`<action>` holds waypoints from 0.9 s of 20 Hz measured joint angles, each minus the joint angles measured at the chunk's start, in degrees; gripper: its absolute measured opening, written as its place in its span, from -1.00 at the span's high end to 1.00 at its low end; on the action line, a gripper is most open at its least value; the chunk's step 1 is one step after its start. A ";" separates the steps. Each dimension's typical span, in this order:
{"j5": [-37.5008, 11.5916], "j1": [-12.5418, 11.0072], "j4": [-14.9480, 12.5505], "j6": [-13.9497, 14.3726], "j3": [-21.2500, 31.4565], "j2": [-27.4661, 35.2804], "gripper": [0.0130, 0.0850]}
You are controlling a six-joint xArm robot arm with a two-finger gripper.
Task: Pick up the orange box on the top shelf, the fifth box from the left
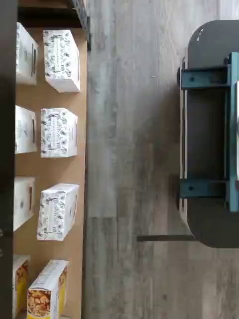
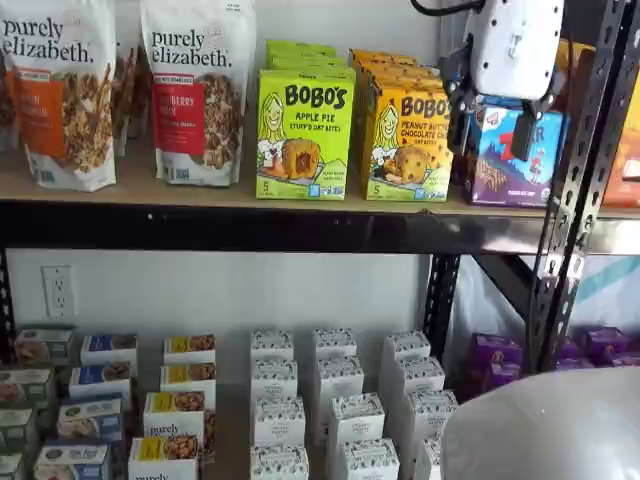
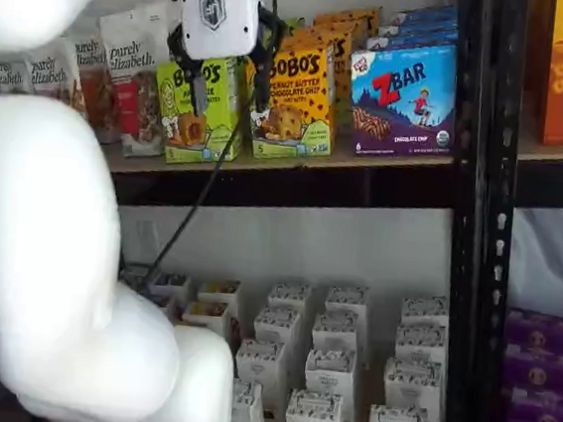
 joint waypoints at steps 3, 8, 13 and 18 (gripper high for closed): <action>6.68 -2.75 3.76 -0.67 -3.47 3.77 -1.00; 7.66 -3.02 4.34 -0.77 -3.85 4.15 -1.00; 5.94 -3.14 4.18 -1.11 -3.21 3.78 -1.00; 1.37 -1.71 0.92 -1.40 -1.77 3.18 -1.00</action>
